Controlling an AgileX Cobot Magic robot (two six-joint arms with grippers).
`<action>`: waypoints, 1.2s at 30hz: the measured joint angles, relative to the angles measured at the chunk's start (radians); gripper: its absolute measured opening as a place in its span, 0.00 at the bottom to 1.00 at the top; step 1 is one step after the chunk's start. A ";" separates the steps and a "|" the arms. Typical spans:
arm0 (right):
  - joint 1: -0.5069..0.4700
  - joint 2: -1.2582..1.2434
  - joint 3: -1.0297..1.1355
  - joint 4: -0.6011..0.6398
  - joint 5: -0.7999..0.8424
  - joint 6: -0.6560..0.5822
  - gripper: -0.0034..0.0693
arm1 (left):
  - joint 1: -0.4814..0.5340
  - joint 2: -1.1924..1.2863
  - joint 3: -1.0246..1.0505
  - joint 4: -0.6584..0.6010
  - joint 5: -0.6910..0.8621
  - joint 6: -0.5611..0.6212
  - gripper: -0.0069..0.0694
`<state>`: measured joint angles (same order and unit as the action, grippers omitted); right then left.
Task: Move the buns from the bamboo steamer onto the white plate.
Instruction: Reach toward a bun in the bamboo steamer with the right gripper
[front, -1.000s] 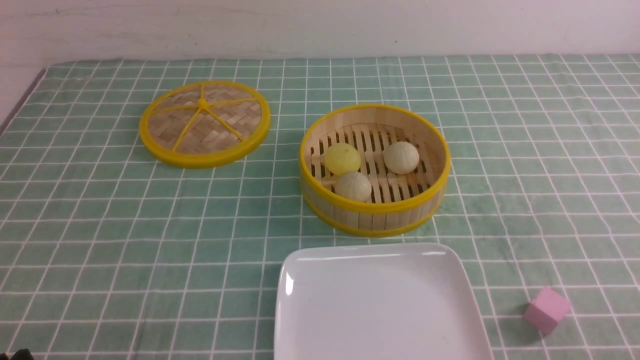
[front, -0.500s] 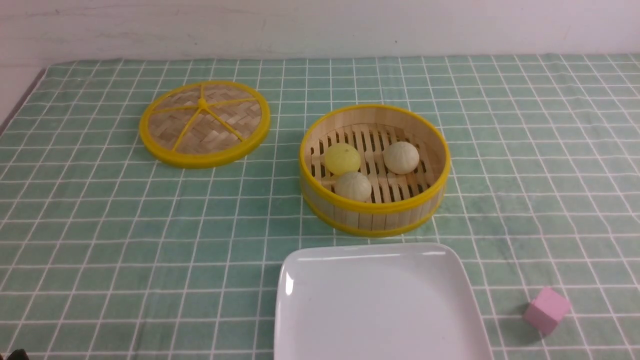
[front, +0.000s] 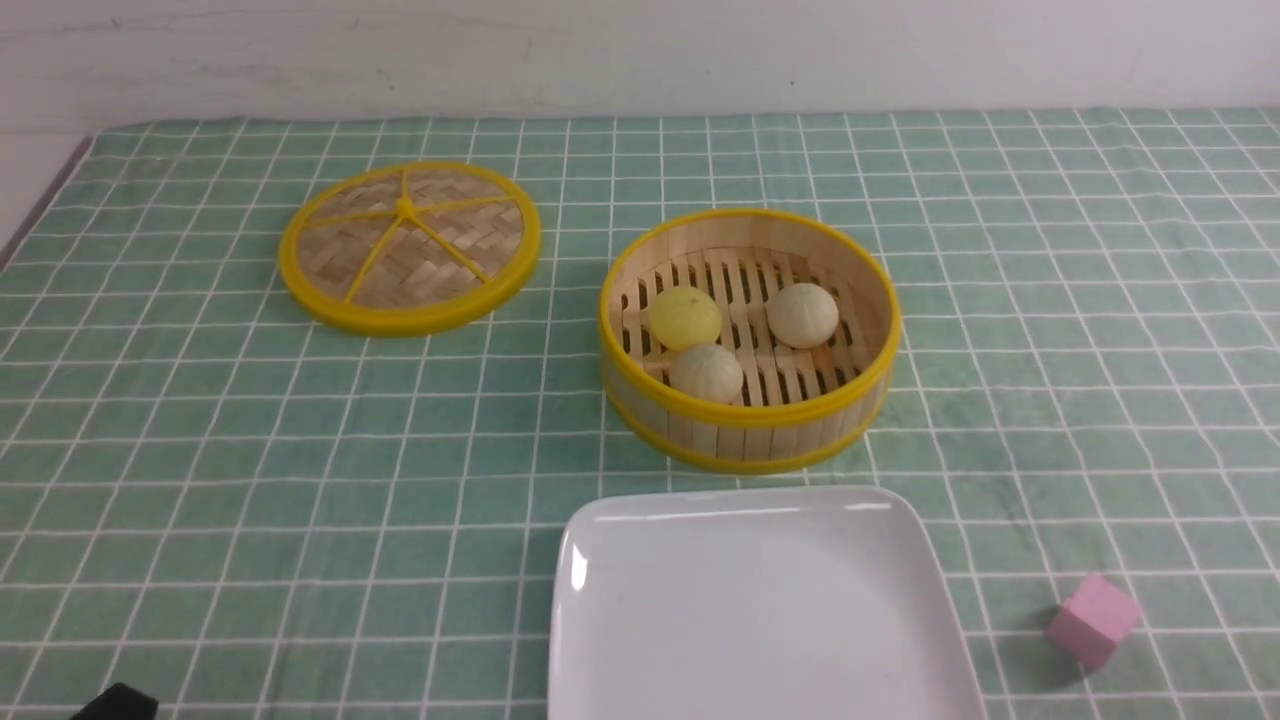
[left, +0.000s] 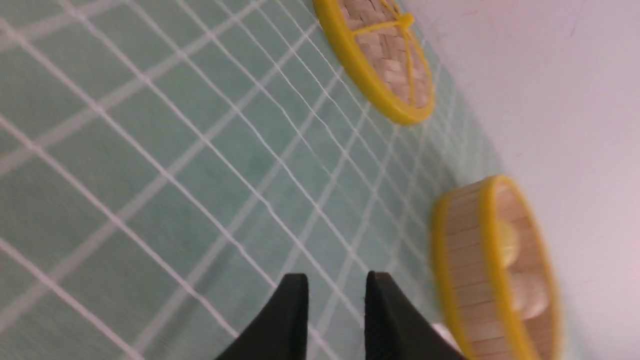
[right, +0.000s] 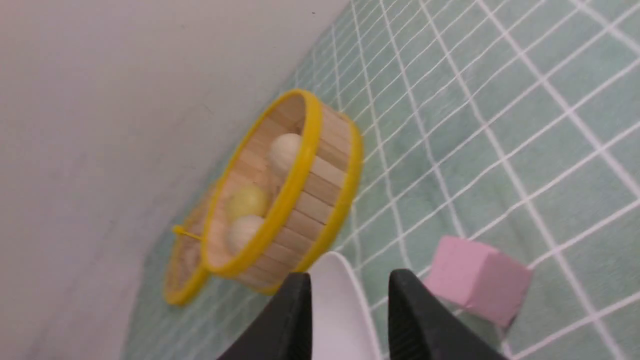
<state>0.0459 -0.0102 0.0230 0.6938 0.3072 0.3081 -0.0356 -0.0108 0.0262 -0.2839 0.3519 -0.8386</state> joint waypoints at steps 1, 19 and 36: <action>0.000 0.000 0.000 0.008 -0.001 0.002 0.38 | 0.000 0.000 0.000 -0.011 -0.001 -0.020 0.35; 0.000 0.169 -0.357 -0.109 0.245 -0.242 0.06 | 0.000 0.008 -0.171 -0.110 -0.056 0.183 0.12; 0.045 1.152 -0.760 -0.212 0.692 -0.542 0.05 | 0.000 0.629 -0.524 -0.266 0.699 0.804 0.09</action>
<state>0.0913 1.1422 -0.7368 0.4821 0.9996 -0.2342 -0.0356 0.6179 -0.4980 -0.5500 1.0510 -0.0342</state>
